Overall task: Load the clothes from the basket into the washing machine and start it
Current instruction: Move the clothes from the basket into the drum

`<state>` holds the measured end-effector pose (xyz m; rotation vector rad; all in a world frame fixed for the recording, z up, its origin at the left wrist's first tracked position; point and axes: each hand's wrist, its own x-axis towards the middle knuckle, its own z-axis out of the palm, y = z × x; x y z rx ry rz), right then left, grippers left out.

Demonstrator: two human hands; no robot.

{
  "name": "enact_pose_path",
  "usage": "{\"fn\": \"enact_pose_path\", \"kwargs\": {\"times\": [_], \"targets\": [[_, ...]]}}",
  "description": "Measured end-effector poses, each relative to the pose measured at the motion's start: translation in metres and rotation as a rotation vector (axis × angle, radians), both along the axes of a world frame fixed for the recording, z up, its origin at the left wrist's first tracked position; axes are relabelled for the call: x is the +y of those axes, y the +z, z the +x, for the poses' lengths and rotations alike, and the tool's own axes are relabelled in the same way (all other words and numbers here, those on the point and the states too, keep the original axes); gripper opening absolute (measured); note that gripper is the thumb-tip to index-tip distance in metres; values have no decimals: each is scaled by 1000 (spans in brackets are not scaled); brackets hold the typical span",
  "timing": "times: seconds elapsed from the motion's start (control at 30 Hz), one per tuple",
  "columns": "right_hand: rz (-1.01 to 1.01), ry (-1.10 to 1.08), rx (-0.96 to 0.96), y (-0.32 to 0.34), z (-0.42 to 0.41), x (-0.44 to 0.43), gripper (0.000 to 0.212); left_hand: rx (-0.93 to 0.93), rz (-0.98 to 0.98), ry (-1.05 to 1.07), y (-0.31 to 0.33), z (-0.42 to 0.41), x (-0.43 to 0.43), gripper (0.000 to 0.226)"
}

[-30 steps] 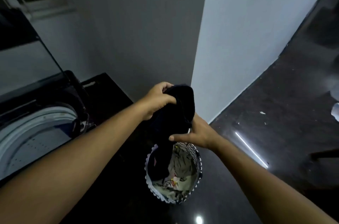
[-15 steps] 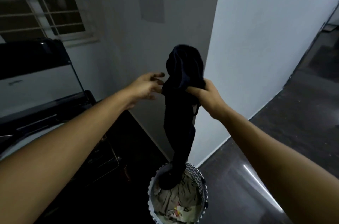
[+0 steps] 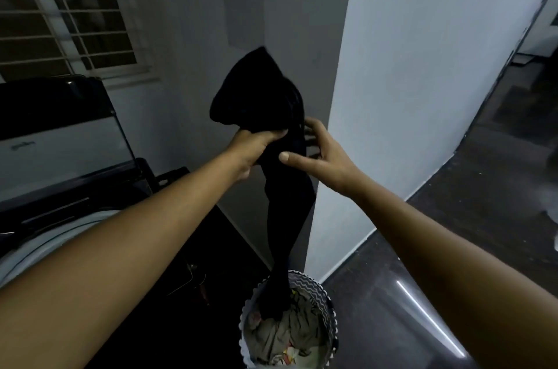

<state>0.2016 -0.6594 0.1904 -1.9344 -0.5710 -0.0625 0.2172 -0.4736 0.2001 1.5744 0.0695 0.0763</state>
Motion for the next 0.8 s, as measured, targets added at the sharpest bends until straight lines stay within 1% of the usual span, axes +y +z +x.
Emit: {"fn": "enact_pose_path", "kwargs": {"times": [0.03,0.1,0.17,0.23,0.37,0.47,0.53,0.6,0.67,0.73,0.8], "targets": [[-19,-11,43,-14,1,-2,92,-16,-57,-2,5,1,-1,35],[-87,-33,126,-44,4,-3,104,-35,-171,-26,20,0,-4,34],[-164,-102,162,-68,9,-1,103,-44,-275,-48,32,0,-5,34],[-190,-159,231,-84,13,2,95,-31,-368,-53,41,-1,-4,37],[-106,-170,468,-103,19,3,73,-17,-511,-45,49,-3,6,42],[-123,-161,531,-115,19,3,51,-23,-609,-16,55,-7,24,40],[-70,-161,589,-117,16,6,33,-23,-641,19,56,-9,40,38],[15,-188,632,-112,12,14,23,-2,-632,73,51,-10,59,39],[113,-257,651,-105,14,23,18,39,-605,116,41,-11,80,46],[213,-345,665,-93,20,39,20,92,-578,154,28,-13,104,51],[297,-368,657,-77,28,52,24,157,-542,166,15,-16,124,52]]}}
